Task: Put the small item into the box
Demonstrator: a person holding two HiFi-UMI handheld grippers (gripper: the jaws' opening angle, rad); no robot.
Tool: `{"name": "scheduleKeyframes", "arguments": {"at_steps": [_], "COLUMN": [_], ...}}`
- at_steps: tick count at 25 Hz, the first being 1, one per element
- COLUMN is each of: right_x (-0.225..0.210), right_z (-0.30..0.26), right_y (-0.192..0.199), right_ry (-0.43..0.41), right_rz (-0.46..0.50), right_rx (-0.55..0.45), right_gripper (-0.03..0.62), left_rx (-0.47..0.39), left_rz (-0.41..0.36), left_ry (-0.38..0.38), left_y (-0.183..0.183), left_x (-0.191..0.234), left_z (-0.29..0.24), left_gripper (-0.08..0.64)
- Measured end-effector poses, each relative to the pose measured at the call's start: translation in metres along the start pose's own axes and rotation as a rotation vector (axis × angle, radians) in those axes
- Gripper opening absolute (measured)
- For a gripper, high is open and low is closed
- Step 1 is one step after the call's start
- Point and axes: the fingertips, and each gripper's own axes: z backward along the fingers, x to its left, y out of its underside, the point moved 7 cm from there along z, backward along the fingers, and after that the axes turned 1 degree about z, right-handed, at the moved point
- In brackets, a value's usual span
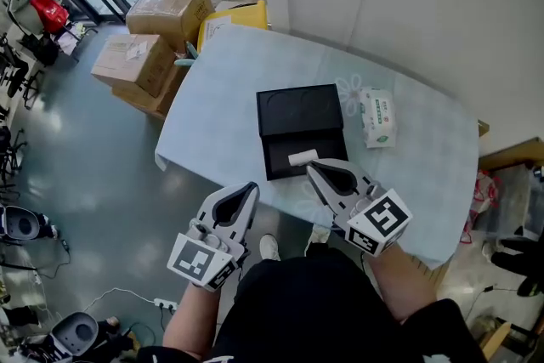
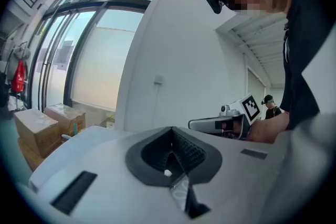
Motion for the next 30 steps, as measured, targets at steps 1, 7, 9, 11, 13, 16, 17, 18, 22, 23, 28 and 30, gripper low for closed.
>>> {"name": "scheduleKeyframes", "arguments": {"at_steps": [1,7,9,11,13,16,17,18,22,23,28,30], "right_x": [0.007,0.041,0.051,0.060,0.069,0.082,0.086,0.091,0.110,0.114,0.137,0.144], "right_z": [-0.002,-0.002,0.003,0.009,0.015,0.025,0.028,0.032,0.042,0.044,0.054,0.058], "right_y": [0.001,0.011,0.014,0.018,0.021,0.026,0.027,0.029,0.036,0.038,0.046,0.048], "right_ry": [0.008,0.080,0.113,0.147,0.179,0.228,0.245,0.262,0.318,0.326,0.354,0.364], "right_rz": [0.002,0.012,0.013,0.011,0.008,0.007,0.006,0.004,-0.008,-0.009,-0.014,-0.014], "right_rx": [0.001,0.012,0.015,0.017,0.016,0.022,0.023,0.023,0.008,0.004,-0.013,-0.020], "right_gripper": [0.009,0.009,0.009,0.009,0.009,0.009,0.009,0.009,0.009,0.009,0.009,0.009], "left_rx": [-0.004,-0.012,-0.017,-0.013,-0.003,0.003,-0.003,-0.005,0.001,0.001,0.009,0.011], "left_rz": [0.001,-0.007,-0.011,-0.009,-0.005,-0.013,-0.010,-0.005,-0.014,-0.019,-0.024,-0.030], "left_ry": [0.013,0.115,0.153,0.193,0.226,0.268,0.289,0.310,0.366,0.373,0.406,0.419], "left_y": [0.000,0.004,0.007,0.010,0.011,0.015,0.017,0.017,0.023,0.025,0.029,0.030], "left_x": [0.003,0.009,0.008,0.005,0.002,-0.001,-0.003,-0.006,-0.013,-0.014,-0.024,-0.027], "left_z": [0.004,0.016,0.019,0.023,0.025,0.030,0.032,0.035,0.046,0.049,0.064,0.069], "left_gripper": [0.008,0.008,0.008,0.008,0.008,0.008,0.008,0.008,0.008,0.008,0.008,0.008]}}
